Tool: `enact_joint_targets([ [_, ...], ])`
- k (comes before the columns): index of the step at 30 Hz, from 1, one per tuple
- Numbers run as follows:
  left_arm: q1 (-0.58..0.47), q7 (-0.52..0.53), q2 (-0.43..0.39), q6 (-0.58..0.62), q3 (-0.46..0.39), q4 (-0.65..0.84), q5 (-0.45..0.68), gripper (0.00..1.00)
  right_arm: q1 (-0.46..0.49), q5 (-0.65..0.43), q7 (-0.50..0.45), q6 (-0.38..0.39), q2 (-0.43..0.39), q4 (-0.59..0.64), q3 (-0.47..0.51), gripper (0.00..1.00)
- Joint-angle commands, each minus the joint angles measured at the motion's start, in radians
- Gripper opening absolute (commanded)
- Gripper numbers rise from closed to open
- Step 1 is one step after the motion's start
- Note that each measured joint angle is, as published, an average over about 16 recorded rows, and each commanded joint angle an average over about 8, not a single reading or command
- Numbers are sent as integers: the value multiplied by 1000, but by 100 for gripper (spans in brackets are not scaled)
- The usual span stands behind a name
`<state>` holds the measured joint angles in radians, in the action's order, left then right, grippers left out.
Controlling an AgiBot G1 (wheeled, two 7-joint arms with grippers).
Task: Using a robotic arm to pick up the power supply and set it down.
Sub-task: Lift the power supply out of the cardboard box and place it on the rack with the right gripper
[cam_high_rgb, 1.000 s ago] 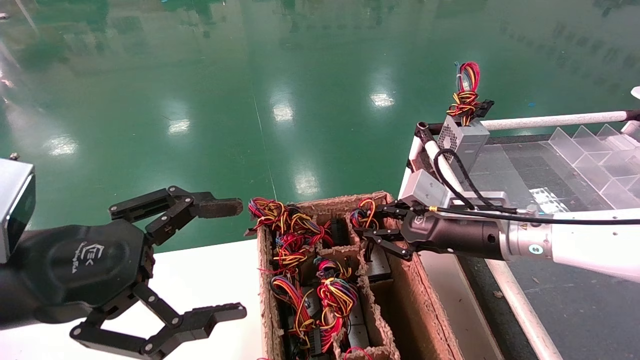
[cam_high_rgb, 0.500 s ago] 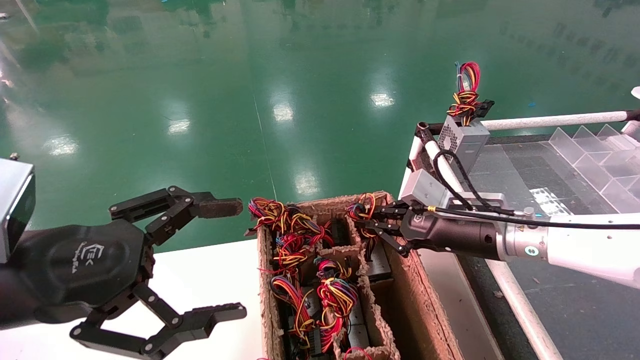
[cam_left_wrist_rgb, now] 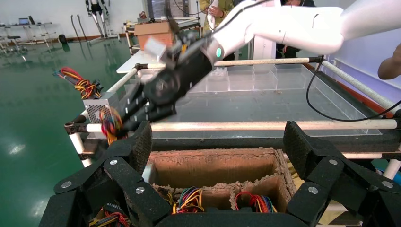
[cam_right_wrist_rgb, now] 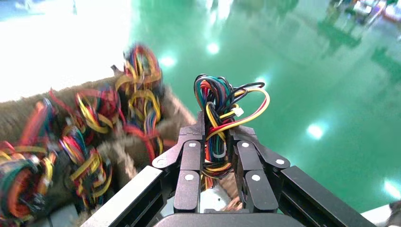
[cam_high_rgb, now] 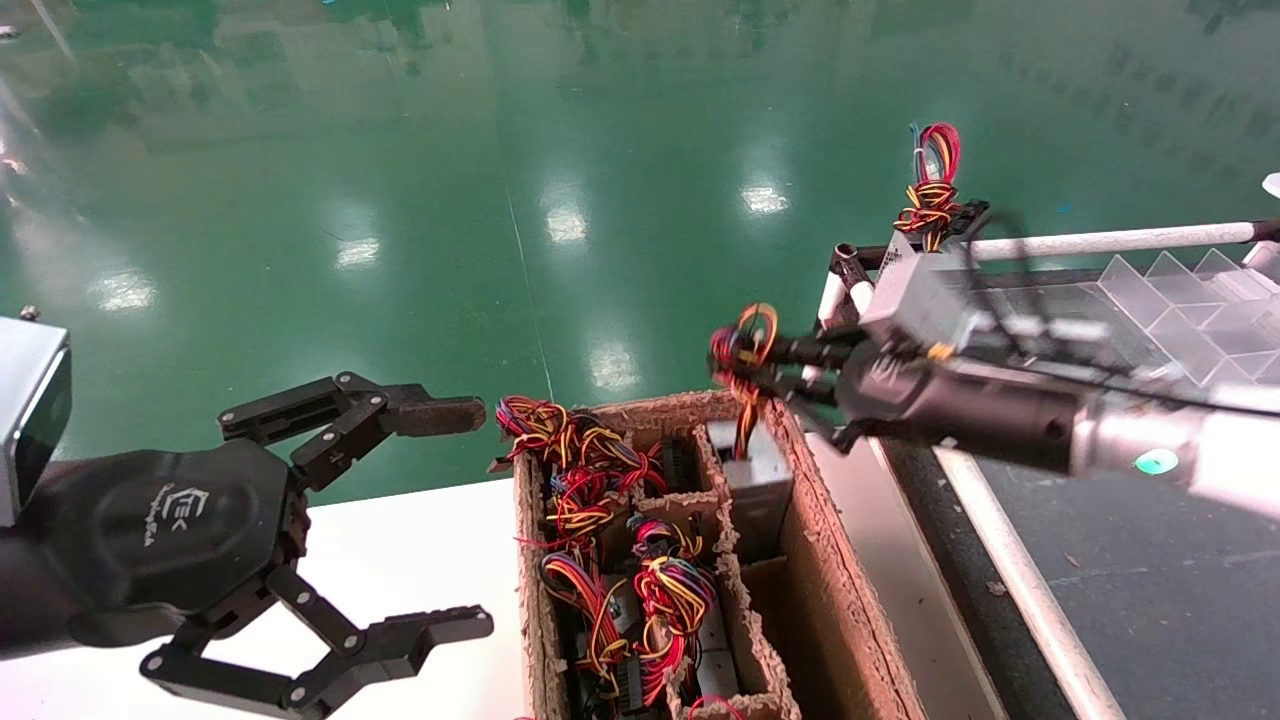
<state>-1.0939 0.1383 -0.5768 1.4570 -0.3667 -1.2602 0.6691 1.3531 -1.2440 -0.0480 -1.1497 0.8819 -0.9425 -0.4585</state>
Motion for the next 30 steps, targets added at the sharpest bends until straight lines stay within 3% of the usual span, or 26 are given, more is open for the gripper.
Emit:
enact_joint_targets([
  [1, 0, 0, 0, 0, 0, 0, 0, 100, 9, 20, -16, -16, -18, -19, 12, 0],
  [14, 0, 0, 0, 0, 0, 0, 0, 100, 154, 61, 37, -20, -58, 22, 80, 0],
  [20, 0, 0, 0, 0, 0, 0, 0, 100, 286, 15, 105, 14, -2, 160, 75, 0],
  [30, 0, 0, 0, 0, 0, 0, 0, 100, 540, -61, 294, 60, 71, 461, 65, 0],
])
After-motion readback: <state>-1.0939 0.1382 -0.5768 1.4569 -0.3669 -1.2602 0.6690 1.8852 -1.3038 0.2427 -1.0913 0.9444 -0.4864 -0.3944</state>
